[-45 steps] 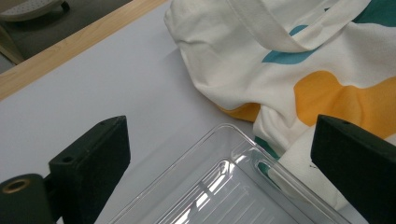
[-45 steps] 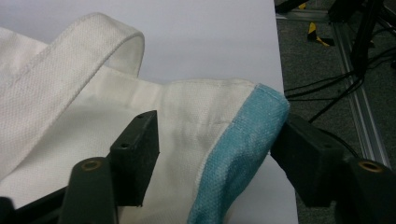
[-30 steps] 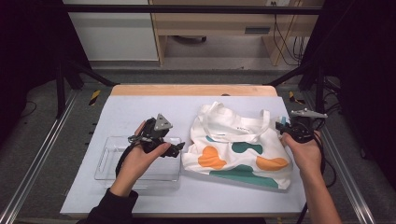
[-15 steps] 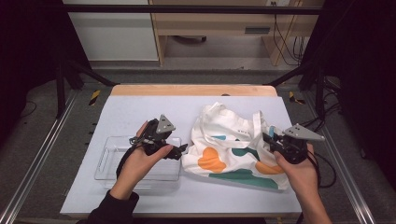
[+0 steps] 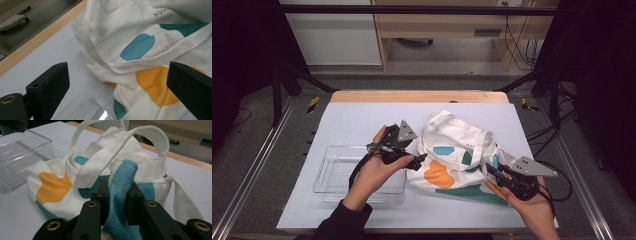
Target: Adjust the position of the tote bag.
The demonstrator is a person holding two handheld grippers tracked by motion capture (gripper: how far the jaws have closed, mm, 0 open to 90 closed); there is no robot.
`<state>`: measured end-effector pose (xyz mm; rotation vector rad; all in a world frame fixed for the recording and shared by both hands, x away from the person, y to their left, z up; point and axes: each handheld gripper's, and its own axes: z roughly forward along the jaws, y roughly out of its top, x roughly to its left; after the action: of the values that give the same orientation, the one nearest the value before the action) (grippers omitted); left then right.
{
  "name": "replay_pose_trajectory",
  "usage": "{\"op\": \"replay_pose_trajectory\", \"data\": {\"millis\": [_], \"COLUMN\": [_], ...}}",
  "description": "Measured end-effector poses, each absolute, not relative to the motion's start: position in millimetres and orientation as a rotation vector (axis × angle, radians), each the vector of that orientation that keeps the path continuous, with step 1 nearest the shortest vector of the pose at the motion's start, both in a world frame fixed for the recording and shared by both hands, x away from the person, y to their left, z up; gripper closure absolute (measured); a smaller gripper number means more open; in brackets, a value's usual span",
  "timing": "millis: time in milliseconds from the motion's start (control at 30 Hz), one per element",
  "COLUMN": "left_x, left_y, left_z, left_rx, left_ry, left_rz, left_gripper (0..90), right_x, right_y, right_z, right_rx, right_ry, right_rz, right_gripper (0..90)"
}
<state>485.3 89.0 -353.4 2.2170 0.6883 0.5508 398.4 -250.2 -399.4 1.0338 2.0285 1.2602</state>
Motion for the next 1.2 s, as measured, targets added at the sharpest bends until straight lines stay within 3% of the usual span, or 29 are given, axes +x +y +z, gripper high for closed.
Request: {"op": "replay_pose_trajectory", "data": {"millis": [633, 900, 1133, 1200], "left_x": [516, 530, 548, 553], "left_y": [46, 32, 21, 18], "left_z": [-336, -332, -335, -336], "left_rx": [2.271, 2.248, 2.248, 2.276], "left_ry": [0.64, 0.632, 0.643, 0.608], "left_rz": [0.549, 0.562, 0.584, 0.57], "left_gripper": [7.4, 13.6, 29.3, 42.6], "right_x": [370, 367, 368, 367], "right_y": [-250, -250, -248, -248], "right_z": [-414, -420, -421, -421], "right_rx": [0.979, 0.97, 0.957, 0.959], "right_ry": [2.106, 2.133, 2.148, 2.149], "right_rz": [1.276, 1.27, 1.248, 1.251], "right_gripper": [76.2, 76.2, 76.2, 76.2]}}
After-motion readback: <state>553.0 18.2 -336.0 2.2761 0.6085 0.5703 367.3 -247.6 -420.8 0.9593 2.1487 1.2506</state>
